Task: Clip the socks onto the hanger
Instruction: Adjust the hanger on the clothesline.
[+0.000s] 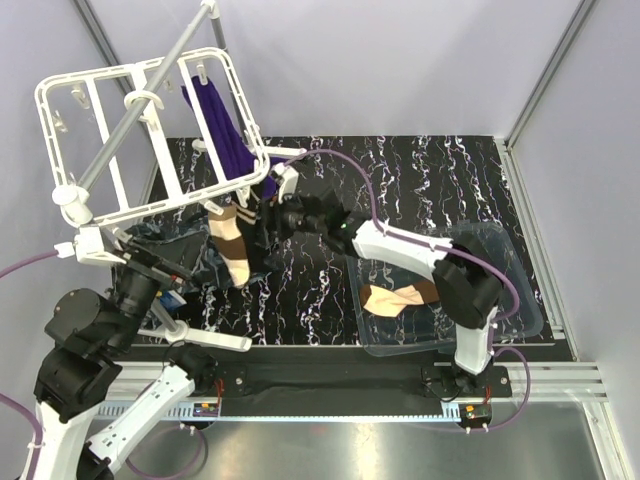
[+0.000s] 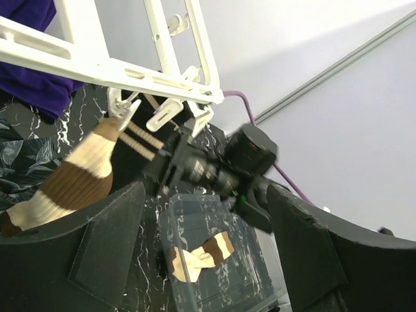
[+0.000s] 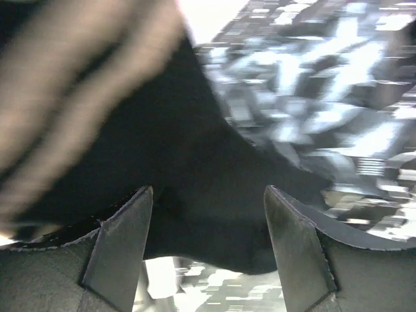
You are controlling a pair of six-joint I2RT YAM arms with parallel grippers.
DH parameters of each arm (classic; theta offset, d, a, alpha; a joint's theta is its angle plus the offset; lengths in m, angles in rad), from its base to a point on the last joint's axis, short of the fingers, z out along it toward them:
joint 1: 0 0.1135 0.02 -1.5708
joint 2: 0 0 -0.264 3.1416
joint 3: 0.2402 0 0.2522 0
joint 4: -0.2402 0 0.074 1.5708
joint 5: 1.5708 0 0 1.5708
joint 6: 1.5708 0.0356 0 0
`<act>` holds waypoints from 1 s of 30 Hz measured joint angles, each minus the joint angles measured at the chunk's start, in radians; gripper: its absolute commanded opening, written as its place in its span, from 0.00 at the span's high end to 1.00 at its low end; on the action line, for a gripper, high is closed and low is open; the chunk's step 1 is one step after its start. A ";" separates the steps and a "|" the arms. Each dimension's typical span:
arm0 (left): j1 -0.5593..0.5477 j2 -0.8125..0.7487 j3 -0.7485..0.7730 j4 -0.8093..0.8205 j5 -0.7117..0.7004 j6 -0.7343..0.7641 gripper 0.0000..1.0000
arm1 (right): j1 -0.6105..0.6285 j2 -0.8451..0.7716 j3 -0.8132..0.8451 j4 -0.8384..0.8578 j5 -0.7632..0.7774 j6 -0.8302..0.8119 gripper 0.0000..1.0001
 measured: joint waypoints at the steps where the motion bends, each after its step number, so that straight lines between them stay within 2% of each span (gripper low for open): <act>1: 0.000 0.002 0.000 0.001 0.001 0.000 0.19 | 0.024 -0.019 -0.010 0.008 0.007 0.015 0.24; 8: 0.000 0.013 -0.004 0.008 0.028 -0.005 0.19 | 0.119 -0.180 -0.107 0.060 0.055 0.104 0.25; 13: 0.000 0.018 -0.004 0.037 0.050 -0.007 0.20 | 0.117 -0.294 -0.156 -0.059 0.141 0.064 0.25; 19: 0.000 0.039 -0.008 0.093 0.091 -0.008 0.24 | 0.113 -0.423 -0.185 -0.241 0.321 -0.106 0.24; 21: 0.000 0.055 -0.021 0.119 0.113 -0.009 0.26 | 0.103 -0.459 -0.189 -0.264 0.380 -0.196 0.27; 25: 0.000 0.097 -0.046 0.153 0.159 -0.016 0.30 | 0.035 -0.493 -0.204 -0.195 0.405 -0.353 0.33; 30: 0.000 0.135 -0.062 0.169 0.200 -0.026 0.34 | -0.108 -0.456 -0.190 -0.068 0.287 -0.508 0.35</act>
